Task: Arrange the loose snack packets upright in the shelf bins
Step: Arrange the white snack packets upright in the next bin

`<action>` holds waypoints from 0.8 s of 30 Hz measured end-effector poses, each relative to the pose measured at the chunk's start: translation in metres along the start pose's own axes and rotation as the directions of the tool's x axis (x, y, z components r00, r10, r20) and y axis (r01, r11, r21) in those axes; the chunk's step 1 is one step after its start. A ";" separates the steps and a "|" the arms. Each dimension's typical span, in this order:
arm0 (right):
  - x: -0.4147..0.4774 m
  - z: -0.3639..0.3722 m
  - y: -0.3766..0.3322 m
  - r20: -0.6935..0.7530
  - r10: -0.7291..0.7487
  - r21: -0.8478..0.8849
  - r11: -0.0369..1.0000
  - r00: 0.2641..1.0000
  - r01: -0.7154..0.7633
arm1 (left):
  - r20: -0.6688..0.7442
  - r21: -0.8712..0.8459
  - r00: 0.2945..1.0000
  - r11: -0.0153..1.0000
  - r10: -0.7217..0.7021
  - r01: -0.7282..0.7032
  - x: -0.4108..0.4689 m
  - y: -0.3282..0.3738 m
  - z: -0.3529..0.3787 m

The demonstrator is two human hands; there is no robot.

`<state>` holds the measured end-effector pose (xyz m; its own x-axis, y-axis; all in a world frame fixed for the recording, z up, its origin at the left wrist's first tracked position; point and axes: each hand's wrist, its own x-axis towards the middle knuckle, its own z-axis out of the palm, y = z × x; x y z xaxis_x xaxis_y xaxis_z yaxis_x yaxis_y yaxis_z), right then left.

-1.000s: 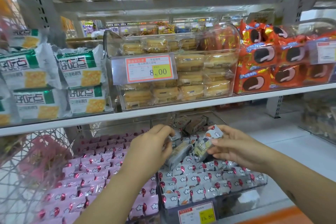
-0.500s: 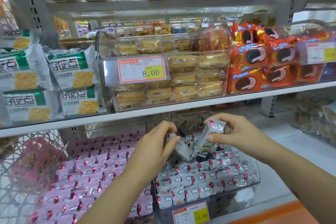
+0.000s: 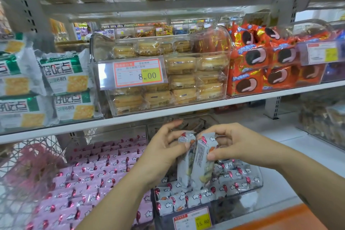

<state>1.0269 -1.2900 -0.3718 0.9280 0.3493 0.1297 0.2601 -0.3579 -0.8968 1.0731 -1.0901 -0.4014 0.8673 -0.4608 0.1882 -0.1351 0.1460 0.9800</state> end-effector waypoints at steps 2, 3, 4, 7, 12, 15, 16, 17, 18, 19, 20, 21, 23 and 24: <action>0.001 0.002 0.000 0.004 -0.006 0.028 1.000 1.000 0.006 | 0.009 -0.084 1.000 0.996 0.011 -0.011 0.000 0.001 0.007; 0.001 0.003 -0.001 -0.002 -0.013 0.040 0.999 1.000 0.013 | 0.017 -0.110 1.000 0.994 0.017 -0.015 0.000 0.000 0.010; 0.001 0.003 -0.002 -0.012 -0.019 0.053 0.998 1.000 0.020 | 0.023 -0.132 0.999 0.991 0.023 -0.020 0.000 -0.001 0.012; 0.001 0.002 -0.002 -0.031 -0.037 0.075 0.996 0.999 0.039 | 0.005 -0.179 0.999 0.983 0.044 -0.042 0.000 -0.002 0.017; 0.002 0.006 0.001 -0.016 -0.052 0.128 0.990 0.999 0.054 | -0.046 -0.286 0.998 0.956 0.051 -0.062 0.001 0.000 0.022; 0.004 0.011 0.004 -0.020 -0.062 0.166 0.984 0.998 0.065 | -0.108 -0.326 0.993 0.942 0.041 -0.075 0.001 -0.002 0.026; 0.004 0.012 0.004 -0.022 -0.063 0.185 0.981 0.998 0.066 | -0.123 -0.354 0.992 0.933 0.028 -0.071 0.001 -0.002 0.027; 0.004 0.013 0.004 -0.023 -0.065 0.201 0.977 0.998 0.068 | -0.134 -0.375 0.991 0.925 0.015 -0.064 0.001 -0.002 0.028; 0.004 0.014 0.003 -0.020 -0.067 0.211 0.975 0.998 0.070 | -0.142 -0.384 0.990 0.921 0.004 -0.059 0.001 0.000 0.030; 0.004 0.014 0.002 -0.019 -0.071 0.212 0.975 0.997 0.074 | -0.148 -0.380 0.989 0.923 -0.003 -0.054 0.001 0.001 0.030; 0.005 0.014 0.002 -0.022 -0.074 0.208 0.975 0.997 0.077 | -0.149 -0.370 0.989 0.927 -0.003 -0.053 0.002 0.002 0.032; 0.005 0.014 0.002 -0.031 -0.075 0.204 0.976 0.997 0.080 | -0.144 -0.346 0.990 0.937 0.003 -0.053 0.003 0.002 0.031; 0.004 0.012 0.004 -0.073 -0.070 0.183 0.980 0.995 0.082 | -0.111 -0.238 0.993 0.969 0.036 -0.062 0.005 0.002 0.026; 0.004 0.010 0.005 -0.113 -0.069 0.158 0.984 0.991 0.087 | -0.094 -0.111 0.993 0.991 0.066 -0.077 0.007 0.002 0.020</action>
<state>1.0294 -1.2814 -0.3796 0.9320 0.2731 0.2384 0.2940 -0.1847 -0.9378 1.0690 -1.1108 -0.3964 0.8976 -0.3658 0.2459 -0.1471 0.2774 0.9494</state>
